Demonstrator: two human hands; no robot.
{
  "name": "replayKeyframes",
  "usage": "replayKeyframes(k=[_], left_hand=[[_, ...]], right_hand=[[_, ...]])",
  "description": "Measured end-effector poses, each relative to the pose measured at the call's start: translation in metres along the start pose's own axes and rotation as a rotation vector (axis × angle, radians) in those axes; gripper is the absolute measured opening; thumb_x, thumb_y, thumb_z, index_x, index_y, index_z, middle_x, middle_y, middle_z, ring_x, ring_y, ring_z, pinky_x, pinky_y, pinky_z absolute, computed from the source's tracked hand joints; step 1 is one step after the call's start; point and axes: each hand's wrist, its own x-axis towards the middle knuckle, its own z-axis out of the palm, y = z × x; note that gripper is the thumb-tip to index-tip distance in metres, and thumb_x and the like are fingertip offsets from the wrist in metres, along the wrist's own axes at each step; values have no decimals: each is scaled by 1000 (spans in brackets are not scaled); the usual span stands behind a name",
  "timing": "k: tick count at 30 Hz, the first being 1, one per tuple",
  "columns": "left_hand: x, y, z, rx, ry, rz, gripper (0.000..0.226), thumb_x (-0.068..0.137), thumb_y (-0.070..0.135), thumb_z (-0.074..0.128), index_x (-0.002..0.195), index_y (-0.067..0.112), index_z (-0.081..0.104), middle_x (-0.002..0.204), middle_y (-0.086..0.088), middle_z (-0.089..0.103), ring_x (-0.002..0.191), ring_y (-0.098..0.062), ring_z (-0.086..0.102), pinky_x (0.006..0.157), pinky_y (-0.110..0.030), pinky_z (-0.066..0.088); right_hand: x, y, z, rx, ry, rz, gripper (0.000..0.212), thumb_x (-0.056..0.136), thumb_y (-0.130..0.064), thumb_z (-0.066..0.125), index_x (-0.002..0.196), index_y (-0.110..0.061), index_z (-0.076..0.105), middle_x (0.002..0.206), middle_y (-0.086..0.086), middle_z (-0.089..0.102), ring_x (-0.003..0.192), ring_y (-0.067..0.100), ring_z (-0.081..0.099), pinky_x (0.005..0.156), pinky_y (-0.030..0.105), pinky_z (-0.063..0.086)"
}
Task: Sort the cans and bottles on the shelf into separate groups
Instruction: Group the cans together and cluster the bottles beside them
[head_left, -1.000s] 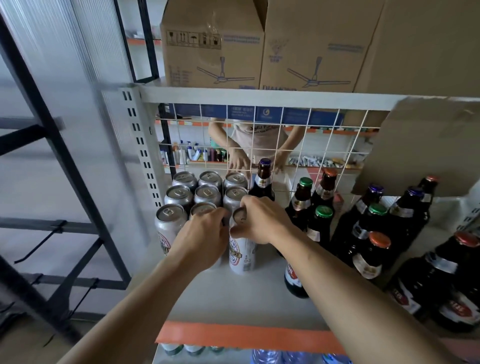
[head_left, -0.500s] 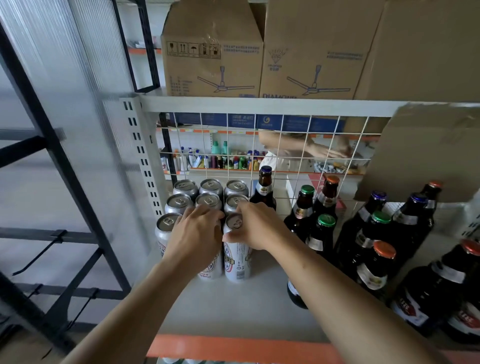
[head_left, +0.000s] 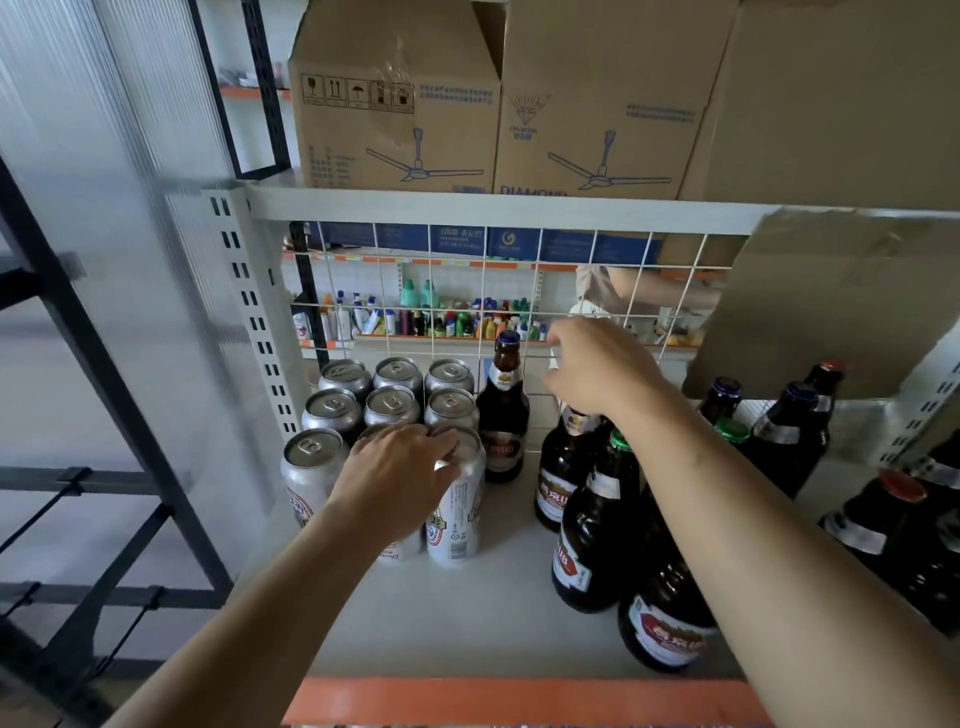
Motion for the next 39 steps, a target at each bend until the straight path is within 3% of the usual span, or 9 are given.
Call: replayKeyframes(k=[5, 15, 23, 26, 28, 30, 31, 33, 39], left_hand=[[7, 3, -9, 2, -115, -61, 29, 91, 46, 50, 116, 33, 60, 107, -1, 66, 99, -25, 62, 74, -32, 48], [16, 1, -25, -27, -194, -61, 27, 85, 48, 63, 103, 30, 71, 98, -2, 70, 87, -22, 65, 74, -31, 52], [22, 1, -28, -38, -218, -77, 24, 84, 44, 66, 102, 30, 72, 100, 0, 69, 91, -19, 63, 65, -24, 39], [22, 2, -27, -43, -211, -86, 23, 83, 41, 67, 103, 30, 72, 101, 0, 69, 91, -18, 63, 67, -24, 42], [23, 1, -26, -70, -207, -105, 23, 82, 40, 69, 103, 31, 72, 101, 1, 69, 89, -17, 63, 67, -23, 42], [23, -1, -25, -108, -208, -129, 24, 80, 39, 72, 102, 29, 72, 99, 2, 69, 86, -16, 63, 66, -23, 43], [24, -2, -24, -125, -210, -138, 24, 79, 38, 73, 101, 28, 72, 99, 2, 69, 85, -16, 63, 66, -24, 44], [24, -4, -23, -144, -218, -152, 26, 77, 38, 74, 101, 28, 72, 98, 3, 69, 85, -16, 63, 68, -25, 47], [25, -7, -22, -160, -218, -152, 28, 76, 37, 76, 100, 25, 72, 97, 3, 69, 85, -16, 63, 64, -23, 42]], right_hand=[[8, 21, 11, -111, -190, 157, 17, 83, -9, 63, 98, -6, 56, 88, 10, 59, 74, 26, 59, 53, 27, 40], [17, 27, 24, 69, -119, 106, 26, 80, -2, 60, 104, 1, 68, 111, 17, 68, 102, 34, 64, 89, 47, 51], [19, 9, 24, 166, -169, 67, 5, 80, 2, 57, 82, 3, 61, 72, 13, 53, 64, 25, 45, 56, 33, 36], [19, -2, 24, 197, -195, 39, 30, 79, 4, 56, 64, -13, 36, 63, 4, 26, 57, 20, 27, 52, 32, 22], [19, -7, 26, 199, -196, 35, 29, 78, 4, 57, 61, -10, 38, 60, 6, 32, 54, 21, 28, 48, 35, 25], [22, -12, 29, 213, -173, 17, 5, 80, 2, 60, 81, 7, 62, 83, 20, 65, 61, 29, 55, 55, 47, 48], [24, -13, 31, 223, -168, 11, 22, 80, 1, 61, 99, 10, 64, 106, 24, 66, 80, 38, 66, 69, 51, 55], [27, -16, 33, 204, -167, -10, 37, 81, 0, 61, 116, 9, 60, 126, 26, 58, 111, 42, 60, 86, 56, 52], [30, -21, 35, 184, -173, -28, 42, 79, 7, 55, 121, 9, 58, 130, 27, 55, 116, 42, 54, 85, 60, 50]])
